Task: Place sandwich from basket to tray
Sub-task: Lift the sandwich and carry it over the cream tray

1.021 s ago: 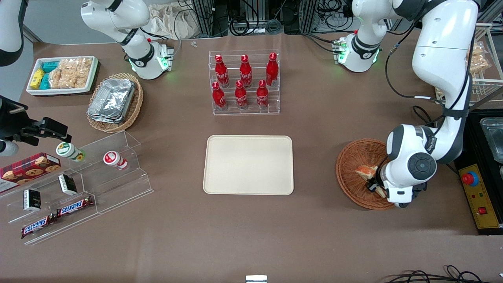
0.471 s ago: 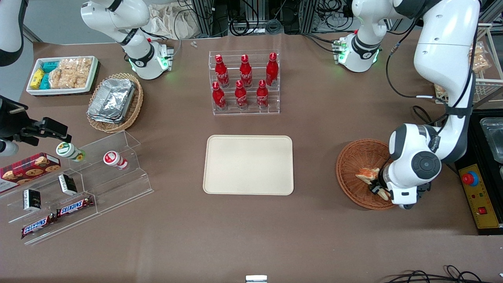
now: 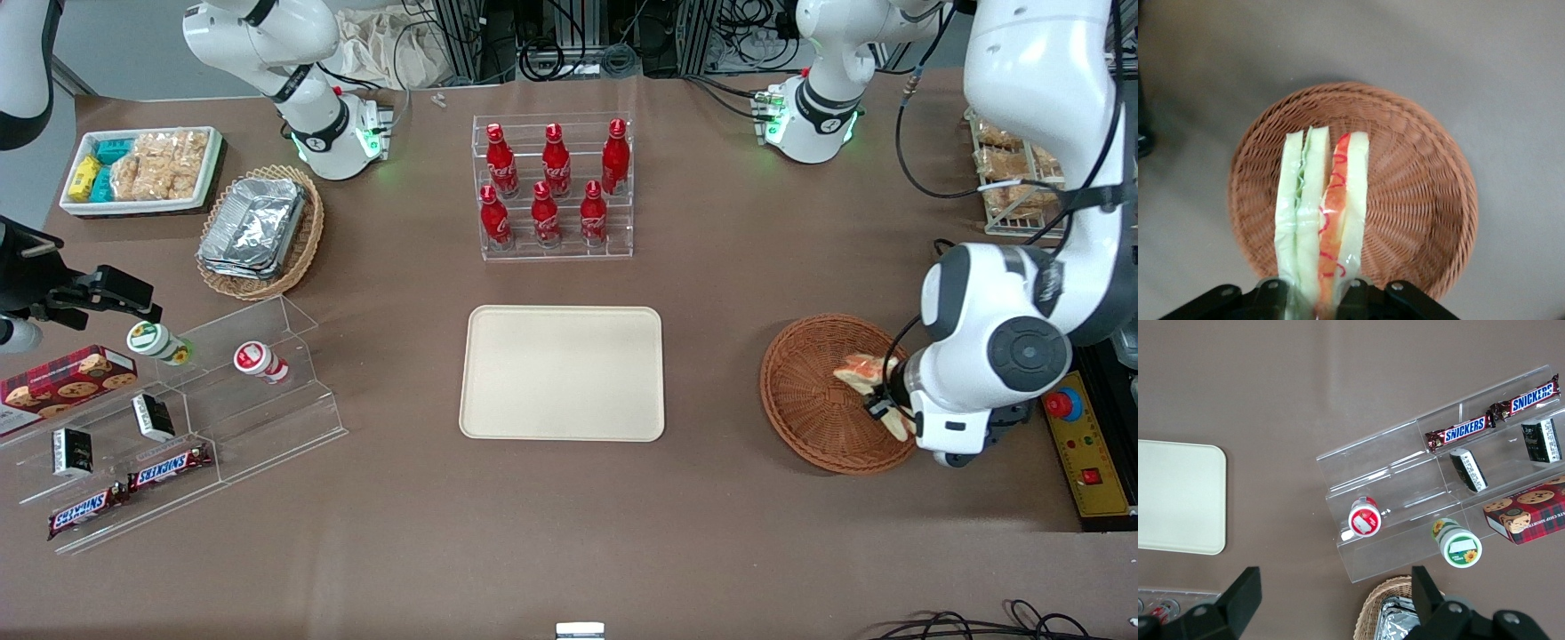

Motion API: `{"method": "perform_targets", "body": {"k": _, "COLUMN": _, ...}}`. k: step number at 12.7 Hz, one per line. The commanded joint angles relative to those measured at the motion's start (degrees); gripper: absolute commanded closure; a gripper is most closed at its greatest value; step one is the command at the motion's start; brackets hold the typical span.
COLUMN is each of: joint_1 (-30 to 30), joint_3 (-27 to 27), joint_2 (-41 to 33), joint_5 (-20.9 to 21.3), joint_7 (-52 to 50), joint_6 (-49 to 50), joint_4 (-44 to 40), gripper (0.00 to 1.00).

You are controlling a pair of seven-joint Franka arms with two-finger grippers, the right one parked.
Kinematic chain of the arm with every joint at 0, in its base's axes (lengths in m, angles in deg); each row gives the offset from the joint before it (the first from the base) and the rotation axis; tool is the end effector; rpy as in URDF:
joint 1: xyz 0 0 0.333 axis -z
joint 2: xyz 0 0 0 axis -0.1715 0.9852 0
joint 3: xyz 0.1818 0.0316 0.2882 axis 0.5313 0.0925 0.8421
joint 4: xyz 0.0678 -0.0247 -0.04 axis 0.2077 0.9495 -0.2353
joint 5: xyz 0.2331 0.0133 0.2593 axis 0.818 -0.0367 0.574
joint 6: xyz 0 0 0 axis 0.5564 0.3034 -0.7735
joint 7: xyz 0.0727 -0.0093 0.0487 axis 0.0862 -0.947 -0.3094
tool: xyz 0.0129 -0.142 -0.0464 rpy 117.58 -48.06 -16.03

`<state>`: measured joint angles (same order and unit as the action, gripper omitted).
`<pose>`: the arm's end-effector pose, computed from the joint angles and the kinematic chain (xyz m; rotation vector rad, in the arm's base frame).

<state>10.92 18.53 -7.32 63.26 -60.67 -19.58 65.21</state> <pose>0.6251 -0.0623 0.3828 -2.8577 -0.8668 0.1398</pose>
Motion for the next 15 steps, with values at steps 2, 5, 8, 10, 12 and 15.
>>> {"method": "perform_targets", "body": {"k": 2, "joint_1": 0.4, "joint_3": -5.7, "joint_2": -0.5, "joint_5": -0.1, "joint_7": 1.9, "joint_6": 9.6, "joint_4": -9.4, "gripper": 1.00}}
{"method": "perform_targets", "body": {"k": 5, "joint_1": 0.4, "joint_3": -11.5, "joint_2": -1.7, "joint_5": -0.1, "joint_7": 1.9, "joint_6": 9.1, "joint_4": -9.4, "gripper": 1.00}}
{"method": "perform_targets", "body": {"k": 8, "joint_1": 0.8, "joint_3": -17.4, "joint_2": 0.0, "joint_5": 0.1, "joint_7": 2.1, "joint_6": 4.3, "joint_4": -8.2, "gripper": 1.00}}
{"method": "perform_targets", "body": {"k": 10, "joint_1": 4.5, "joint_3": -18.1, "joint_2": 2.7, "joint_5": 0.8, "joint_7": 2.2, "joint_6": -0.4, "joint_4": -7.8, "gripper": 1.00}}
{"method": "perform_targets", "body": {"k": 12, "joint_1": 8.1, "joint_3": -18.1, "joint_2": 5.4, "joint_5": 2.3, "joint_7": 2.4, "joint_6": -1.8, "joint_4": -7.4, "gripper": 1.00}}
{"method": "perform_targets", "body": {"k": 15, "joint_1": 9.0, "joint_3": -18.1, "joint_2": 7.3, "joint_5": 2.6, "joint_7": 2.3, "joint_6": -9.1, "joint_4": -2.5, "gripper": 1.00}}
